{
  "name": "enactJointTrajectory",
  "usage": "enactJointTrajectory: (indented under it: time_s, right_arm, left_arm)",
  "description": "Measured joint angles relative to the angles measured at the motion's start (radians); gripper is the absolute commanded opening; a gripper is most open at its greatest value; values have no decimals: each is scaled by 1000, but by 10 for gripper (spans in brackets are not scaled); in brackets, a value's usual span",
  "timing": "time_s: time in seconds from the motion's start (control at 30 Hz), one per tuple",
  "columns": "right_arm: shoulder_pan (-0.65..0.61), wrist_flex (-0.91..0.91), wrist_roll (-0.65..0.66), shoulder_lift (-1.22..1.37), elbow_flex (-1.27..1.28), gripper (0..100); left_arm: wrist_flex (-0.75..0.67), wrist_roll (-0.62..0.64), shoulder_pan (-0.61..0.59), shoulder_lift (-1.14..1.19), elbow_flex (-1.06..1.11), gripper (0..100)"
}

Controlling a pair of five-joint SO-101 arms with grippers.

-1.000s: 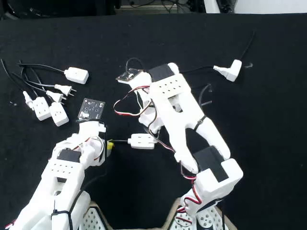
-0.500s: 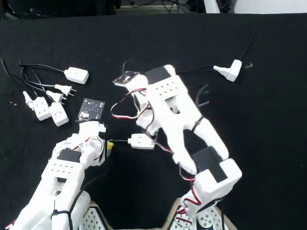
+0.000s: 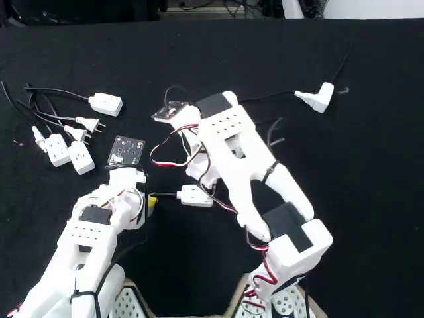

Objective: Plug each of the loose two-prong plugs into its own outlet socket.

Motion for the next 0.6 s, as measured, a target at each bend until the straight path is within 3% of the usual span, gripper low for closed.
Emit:
enactJointTrajectory:
  time_s: [0.6]
  right_arm:
    - [44, -25, 14, 0, 2, 11]
  left_arm:
    - [0, 0, 0, 0, 0, 220]
